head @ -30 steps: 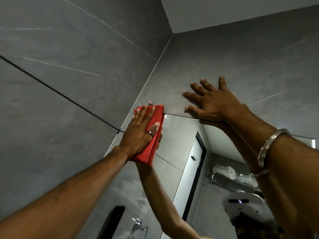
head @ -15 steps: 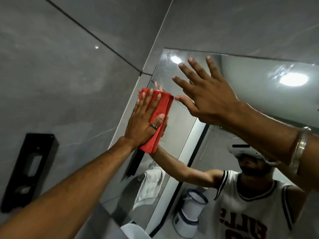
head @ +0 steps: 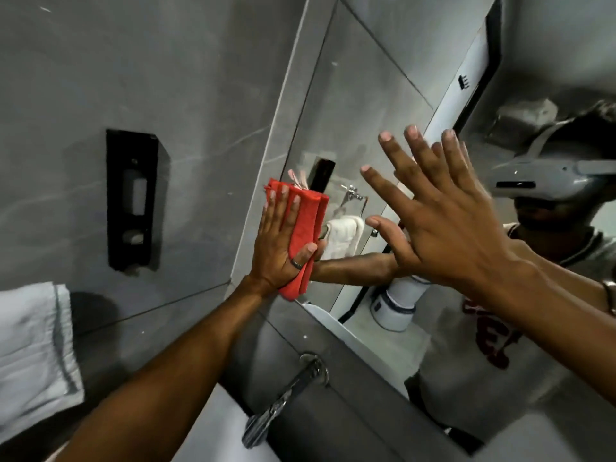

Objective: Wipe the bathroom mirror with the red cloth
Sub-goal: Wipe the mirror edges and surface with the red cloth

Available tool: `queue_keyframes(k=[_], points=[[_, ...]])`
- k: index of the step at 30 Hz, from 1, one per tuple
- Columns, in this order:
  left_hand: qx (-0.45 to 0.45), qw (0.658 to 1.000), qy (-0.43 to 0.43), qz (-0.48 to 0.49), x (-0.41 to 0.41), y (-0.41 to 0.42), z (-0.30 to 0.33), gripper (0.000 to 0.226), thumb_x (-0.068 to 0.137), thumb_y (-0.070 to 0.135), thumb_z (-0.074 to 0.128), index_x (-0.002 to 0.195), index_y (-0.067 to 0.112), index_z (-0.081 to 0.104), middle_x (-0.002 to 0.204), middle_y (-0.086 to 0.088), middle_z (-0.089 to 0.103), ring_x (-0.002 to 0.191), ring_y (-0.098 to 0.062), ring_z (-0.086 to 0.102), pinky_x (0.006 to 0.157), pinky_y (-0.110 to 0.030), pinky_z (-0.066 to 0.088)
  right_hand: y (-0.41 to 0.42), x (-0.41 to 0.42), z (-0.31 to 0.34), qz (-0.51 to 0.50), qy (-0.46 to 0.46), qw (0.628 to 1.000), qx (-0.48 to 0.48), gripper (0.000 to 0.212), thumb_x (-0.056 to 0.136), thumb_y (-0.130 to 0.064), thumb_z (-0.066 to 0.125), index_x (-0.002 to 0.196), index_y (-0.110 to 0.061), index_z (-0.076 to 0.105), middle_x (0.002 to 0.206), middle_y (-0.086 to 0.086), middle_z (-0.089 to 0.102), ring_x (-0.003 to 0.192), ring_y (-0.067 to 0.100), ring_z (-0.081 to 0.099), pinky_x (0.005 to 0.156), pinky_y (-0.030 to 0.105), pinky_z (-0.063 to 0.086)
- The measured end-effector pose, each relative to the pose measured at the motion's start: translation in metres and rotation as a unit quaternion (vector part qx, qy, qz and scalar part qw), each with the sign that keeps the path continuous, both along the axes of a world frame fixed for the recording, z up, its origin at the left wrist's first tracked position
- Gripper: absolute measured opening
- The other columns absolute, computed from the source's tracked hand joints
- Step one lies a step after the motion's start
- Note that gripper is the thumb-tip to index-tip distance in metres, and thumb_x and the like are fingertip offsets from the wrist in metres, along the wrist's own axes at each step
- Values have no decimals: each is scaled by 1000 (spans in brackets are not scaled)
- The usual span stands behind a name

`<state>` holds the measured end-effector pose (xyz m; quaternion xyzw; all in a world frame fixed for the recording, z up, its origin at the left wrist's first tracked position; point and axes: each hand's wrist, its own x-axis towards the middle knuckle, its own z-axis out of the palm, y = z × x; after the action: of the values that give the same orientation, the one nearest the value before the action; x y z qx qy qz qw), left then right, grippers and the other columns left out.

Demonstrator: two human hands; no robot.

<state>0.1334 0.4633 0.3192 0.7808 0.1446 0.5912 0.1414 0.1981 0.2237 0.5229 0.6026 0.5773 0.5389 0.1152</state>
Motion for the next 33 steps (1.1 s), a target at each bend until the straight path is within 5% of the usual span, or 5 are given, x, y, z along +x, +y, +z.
queue_keyframes(k=[7,11,16,22,33], points=[[-64,997,-30,6,11,-54,-26,90,99,70,16,162,6,10,171,-20,9,160,-38,5,127,-64,8,-63,14,-47,-23,4,1000,1,68,105,-59,31,160,-20,41,174,17,18,163,40,10,130,65,6],[-49,998,-38,-3,26,-116,-39,78,99,70,13,163,29,-6,173,-3,-3,161,-33,1,129,-60,5,-102,20,-52,-40,-14,999,6,67,106,-59,31,159,-20,42,173,17,23,161,41,12,130,63,0],[-38,998,-48,7,48,-187,-40,80,100,69,20,164,23,4,170,-19,20,158,-43,15,128,-59,12,-158,16,-50,-71,-6,997,13,64,108,-54,28,158,-18,45,172,18,25,160,44,19,131,55,-10],[55,997,7,-52,64,-303,-29,77,101,64,29,165,25,11,174,-6,4,159,-39,12,129,-55,5,-217,10,-40,-95,0,995,37,63,108,-49,30,155,-13,49,170,18,26,160,39,16,131,55,-5],[127,991,-6,-42,71,-349,162,68,107,51,23,165,23,1,174,-3,-6,162,-28,-3,130,-52,-1,-263,15,77,-95,-38,984,147,65,106,-50,25,163,-19,30,172,18,24,160,40,18,127,67,15]])
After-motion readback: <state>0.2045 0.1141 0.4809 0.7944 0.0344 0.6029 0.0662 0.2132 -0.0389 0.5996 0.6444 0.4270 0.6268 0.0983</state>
